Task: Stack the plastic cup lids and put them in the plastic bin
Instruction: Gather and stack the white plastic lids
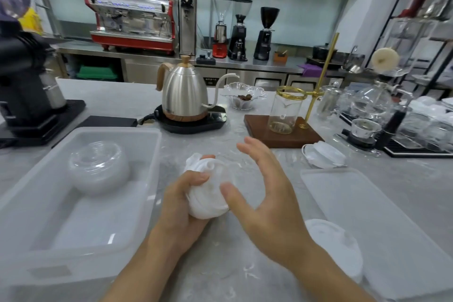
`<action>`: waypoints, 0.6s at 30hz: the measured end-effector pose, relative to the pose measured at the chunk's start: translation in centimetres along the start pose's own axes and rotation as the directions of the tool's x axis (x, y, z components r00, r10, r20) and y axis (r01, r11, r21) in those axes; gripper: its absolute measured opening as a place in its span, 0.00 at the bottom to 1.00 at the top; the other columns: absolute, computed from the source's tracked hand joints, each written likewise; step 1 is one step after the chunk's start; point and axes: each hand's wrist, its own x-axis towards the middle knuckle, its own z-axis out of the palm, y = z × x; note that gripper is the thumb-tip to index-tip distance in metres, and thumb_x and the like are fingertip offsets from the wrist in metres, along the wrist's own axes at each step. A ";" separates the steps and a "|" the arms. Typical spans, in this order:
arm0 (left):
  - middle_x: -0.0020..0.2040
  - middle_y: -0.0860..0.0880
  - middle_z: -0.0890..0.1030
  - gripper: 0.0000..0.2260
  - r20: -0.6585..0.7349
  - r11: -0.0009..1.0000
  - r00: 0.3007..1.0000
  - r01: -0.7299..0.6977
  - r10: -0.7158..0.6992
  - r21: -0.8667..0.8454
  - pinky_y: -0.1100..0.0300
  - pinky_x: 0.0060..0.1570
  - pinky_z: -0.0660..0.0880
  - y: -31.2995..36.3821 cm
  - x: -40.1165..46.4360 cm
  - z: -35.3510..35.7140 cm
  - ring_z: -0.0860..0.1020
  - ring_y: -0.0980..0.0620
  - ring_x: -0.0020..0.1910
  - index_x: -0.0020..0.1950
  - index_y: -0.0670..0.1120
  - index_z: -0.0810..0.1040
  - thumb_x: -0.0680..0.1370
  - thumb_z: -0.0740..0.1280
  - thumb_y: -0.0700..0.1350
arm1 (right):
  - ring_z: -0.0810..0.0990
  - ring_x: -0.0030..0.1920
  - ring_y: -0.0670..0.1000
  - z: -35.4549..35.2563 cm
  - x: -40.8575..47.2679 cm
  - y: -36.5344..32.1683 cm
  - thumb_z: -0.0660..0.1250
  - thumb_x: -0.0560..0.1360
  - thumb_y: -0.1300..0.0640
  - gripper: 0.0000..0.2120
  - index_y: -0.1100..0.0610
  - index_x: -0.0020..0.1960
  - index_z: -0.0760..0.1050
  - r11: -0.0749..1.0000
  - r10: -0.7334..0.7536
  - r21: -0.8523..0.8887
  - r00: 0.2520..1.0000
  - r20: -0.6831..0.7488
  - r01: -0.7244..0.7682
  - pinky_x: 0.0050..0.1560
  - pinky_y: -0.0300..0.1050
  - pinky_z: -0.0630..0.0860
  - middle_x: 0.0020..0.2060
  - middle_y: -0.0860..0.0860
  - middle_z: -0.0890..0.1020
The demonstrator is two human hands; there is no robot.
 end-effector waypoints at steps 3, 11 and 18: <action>0.54 0.40 0.80 0.25 -0.073 1.000 0.997 0.026 -0.027 -0.016 0.42 0.44 0.81 0.0 0.1 0.4 0.79 0.38 0.54 0.52 0.47 0.83 0.54 0.78 0.44 | 0.67 0.70 0.36 -3.4 1.3 1.1 0.70 0.73 0.50 0.23 0.49 0.66 0.73 0.996 -0.023 -0.085 0.999 -0.035 0.020 0.67 0.26 0.61 0.67 0.40 0.73; 0.57 0.39 0.77 0.20 -0.119 0.997 0.991 0.058 -0.064 -0.055 0.40 0.45 0.81 -0.2 0.0 0.6 0.74 0.33 0.57 0.53 0.46 0.83 0.61 0.72 0.44 | 0.73 0.67 0.54 -13.5 6.4 12.5 0.71 0.74 0.58 0.22 0.58 0.67 0.73 0.813 0.306 -0.495 0.948 -0.083 -0.306 0.64 0.41 0.65 0.65 0.53 0.76; 0.59 0.40 0.78 0.27 -0.148 0.995 0.984 0.093 -0.098 -0.035 0.39 0.48 0.79 -0.2 0.0 0.4 0.75 0.33 0.60 0.56 0.46 0.82 0.57 0.77 0.45 | 0.70 0.71 0.55 -17.3 9.8 19.0 0.73 0.72 0.42 0.37 0.58 0.74 0.65 0.631 0.658 -0.483 0.748 -0.080 -0.607 0.66 0.50 0.68 0.73 0.53 0.69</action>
